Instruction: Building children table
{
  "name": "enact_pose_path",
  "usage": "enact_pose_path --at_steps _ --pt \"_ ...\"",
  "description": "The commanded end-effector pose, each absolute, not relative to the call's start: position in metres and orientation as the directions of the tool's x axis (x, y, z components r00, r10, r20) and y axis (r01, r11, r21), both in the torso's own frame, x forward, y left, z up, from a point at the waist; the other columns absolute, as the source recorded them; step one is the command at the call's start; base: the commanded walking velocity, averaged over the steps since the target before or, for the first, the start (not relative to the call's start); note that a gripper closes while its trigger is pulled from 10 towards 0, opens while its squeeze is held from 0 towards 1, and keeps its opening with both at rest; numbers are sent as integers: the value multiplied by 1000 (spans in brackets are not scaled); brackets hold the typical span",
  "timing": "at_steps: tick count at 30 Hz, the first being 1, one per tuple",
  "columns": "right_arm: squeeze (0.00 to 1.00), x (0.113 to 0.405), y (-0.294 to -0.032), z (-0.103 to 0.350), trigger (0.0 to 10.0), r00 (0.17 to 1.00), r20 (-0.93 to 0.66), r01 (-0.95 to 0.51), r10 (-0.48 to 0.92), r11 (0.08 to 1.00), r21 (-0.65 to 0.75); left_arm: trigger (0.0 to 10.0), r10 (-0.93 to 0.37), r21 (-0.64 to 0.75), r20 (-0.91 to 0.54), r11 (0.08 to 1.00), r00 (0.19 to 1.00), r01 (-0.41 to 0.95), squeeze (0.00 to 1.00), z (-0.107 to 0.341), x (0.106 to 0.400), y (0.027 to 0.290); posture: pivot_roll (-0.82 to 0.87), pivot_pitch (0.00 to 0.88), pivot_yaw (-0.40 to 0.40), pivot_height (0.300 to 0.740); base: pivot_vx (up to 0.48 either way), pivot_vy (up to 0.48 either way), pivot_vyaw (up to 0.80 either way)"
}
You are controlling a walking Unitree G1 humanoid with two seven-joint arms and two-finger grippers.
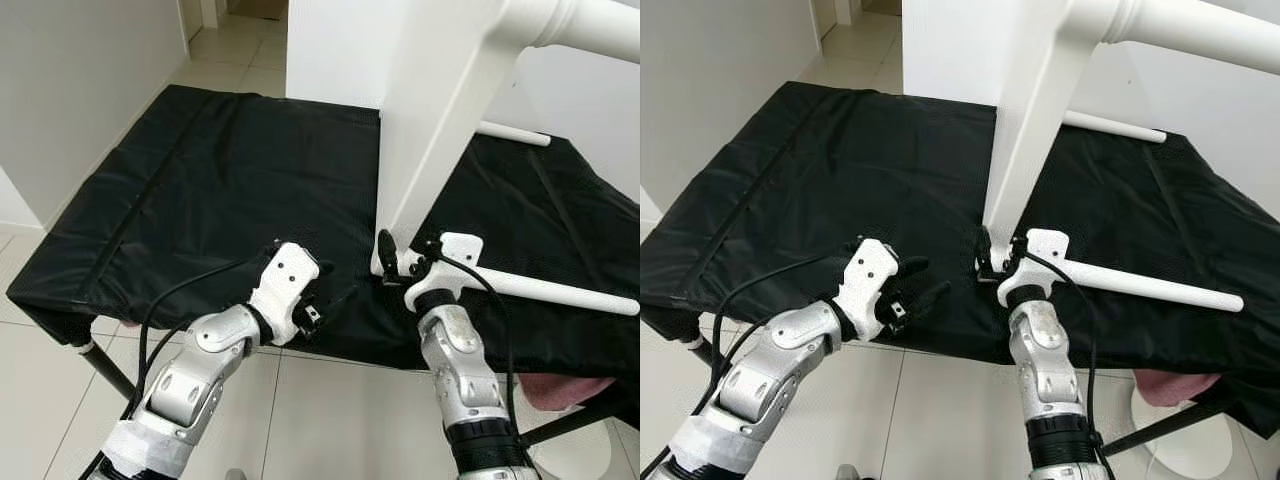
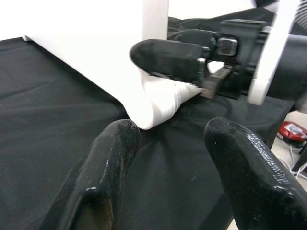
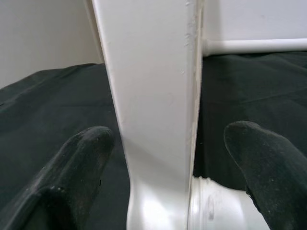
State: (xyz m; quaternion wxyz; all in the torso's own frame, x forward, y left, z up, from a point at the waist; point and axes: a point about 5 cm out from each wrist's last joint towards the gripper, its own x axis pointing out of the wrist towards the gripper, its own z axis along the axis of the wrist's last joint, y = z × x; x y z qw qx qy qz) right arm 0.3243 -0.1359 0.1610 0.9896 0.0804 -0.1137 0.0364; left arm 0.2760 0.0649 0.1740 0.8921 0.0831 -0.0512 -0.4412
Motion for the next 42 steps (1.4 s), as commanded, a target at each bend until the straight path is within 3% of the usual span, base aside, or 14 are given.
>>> enact_pose_path --at_steps 1,15,26,29,33,34,37,38,39,42 --pt "0 326 -136 158 10000 973 225 -76 42 987 142 10000 -798 205 11 592 603 780 0 173 275 62 113 61 -73 740 0 0 0" --pt "0 367 -128 169 10000 973 222 36 -65 991 132 10000 -818 227 7 562 576 796 0 176 276 56 124 64 -53 740 0 0 0" --pt "0 384 -112 177 10000 982 180 24 -54 986 166 10000 -818 238 10 561 575 793 0 180 277 57 136 67 -36 740 0 0 0" --pt "0 386 -109 177 8706 984 170 15 -44 985 171 10000 -819 238 8 559 574 794 0 180 277 58 139 70 -30 740 0 0 0" --pt "0 389 -108 176 9608 985 168 17 -44 987 159 10000 -819 238 6 558 573 795 0 180 277 58 141 71 -26 740 0 0 0" --pt "0 390 -108 176 8588 985 164 21 -46 988 154 10000 -820 238 6 557 572 796 0 180 277 58 141 72 -23 740 0 0 0" --pt "0 390 -108 176 8588 985 164 21 -46 988 154 10000 -820 238 6 557 572 796 0 180 277 58 141 72 -23 740 0 0 0" --pt "0 391 -108 175 4941 986 158 22 -46 988 150 10000 -821 239 5 555 571 796 0 181 277 58 141 72 -20 740 0 0 0" --pt "0 392 -109 175 10000 988 149 30 -52 989 146 10000 -822 239 4 553 569 798 0 181 277 58 141 75 -11 740 0 0 0" --pt "0 395 -111 174 10000 990 128 44 -63 989 143 10000 -826 238 4 548 564 802 0 182 277 57 141 74 -5 740 0 0 0"
